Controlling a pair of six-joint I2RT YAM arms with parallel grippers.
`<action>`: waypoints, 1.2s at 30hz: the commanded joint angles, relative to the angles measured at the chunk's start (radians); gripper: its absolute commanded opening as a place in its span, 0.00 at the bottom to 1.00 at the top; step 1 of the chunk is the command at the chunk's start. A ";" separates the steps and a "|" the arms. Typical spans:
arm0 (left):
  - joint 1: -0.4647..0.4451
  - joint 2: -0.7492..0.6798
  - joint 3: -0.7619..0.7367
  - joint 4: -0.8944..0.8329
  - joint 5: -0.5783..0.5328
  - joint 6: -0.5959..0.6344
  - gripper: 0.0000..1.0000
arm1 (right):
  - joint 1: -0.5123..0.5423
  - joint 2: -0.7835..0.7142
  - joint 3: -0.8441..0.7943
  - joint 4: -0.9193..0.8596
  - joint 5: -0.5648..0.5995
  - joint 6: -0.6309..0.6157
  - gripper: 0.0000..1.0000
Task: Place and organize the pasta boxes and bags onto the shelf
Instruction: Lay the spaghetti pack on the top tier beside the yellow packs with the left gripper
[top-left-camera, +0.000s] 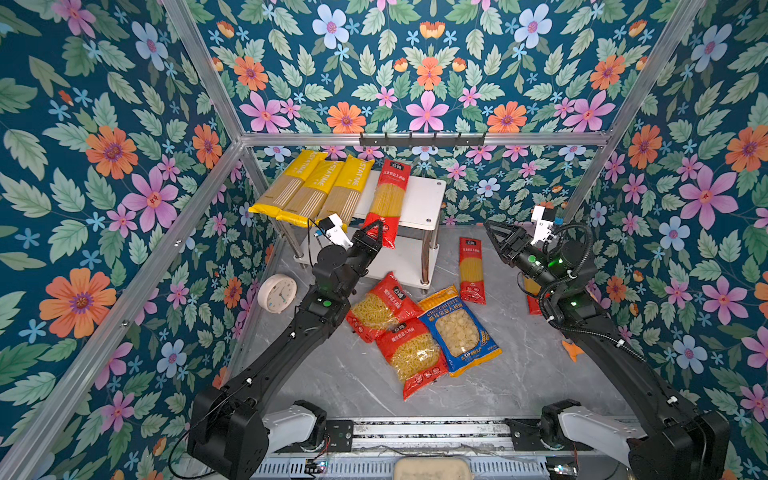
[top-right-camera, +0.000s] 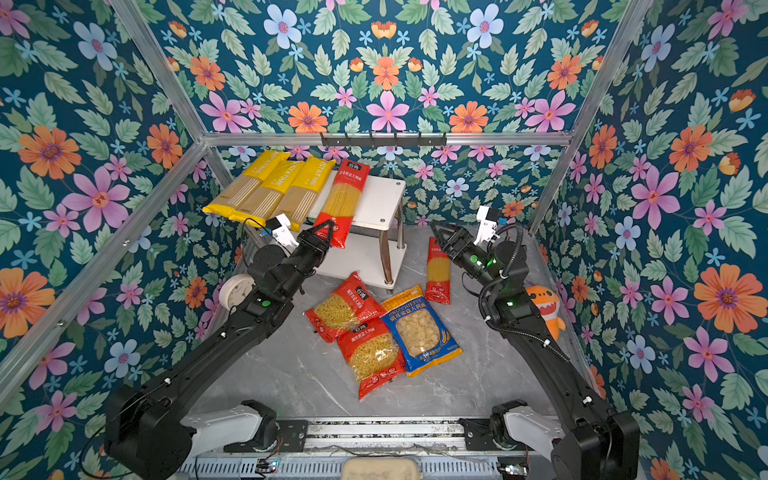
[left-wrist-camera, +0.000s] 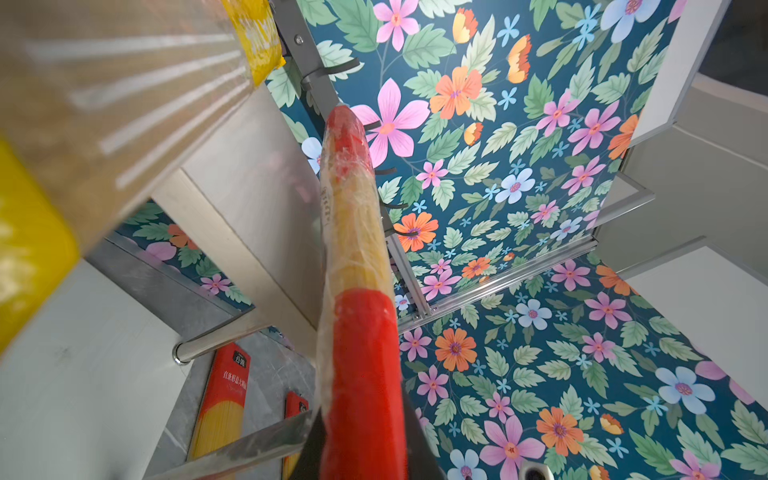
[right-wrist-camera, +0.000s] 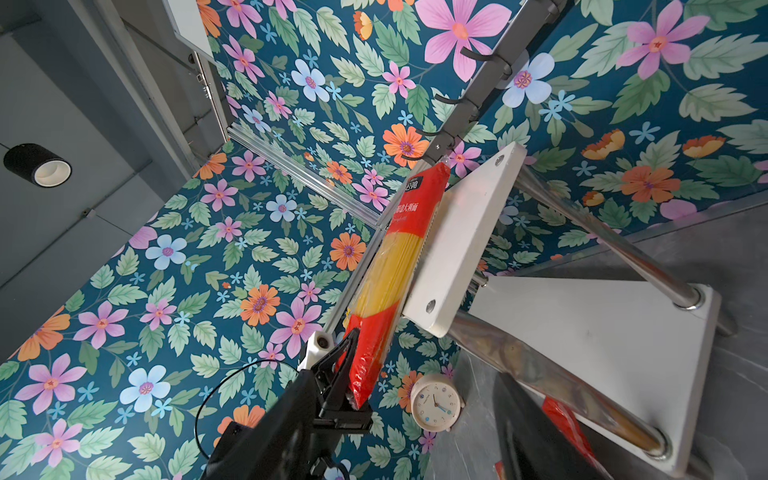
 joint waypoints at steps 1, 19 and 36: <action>0.050 0.017 0.036 -0.025 0.080 0.016 0.00 | 0.000 -0.005 -0.004 0.002 -0.009 -0.004 0.68; 0.096 -0.080 -0.107 0.069 0.105 -0.115 0.55 | 0.001 0.028 -0.027 0.034 -0.021 0.007 0.66; 0.087 -0.002 -0.117 0.211 0.060 -0.227 0.22 | 0.010 0.006 -0.041 0.009 -0.007 -0.003 0.65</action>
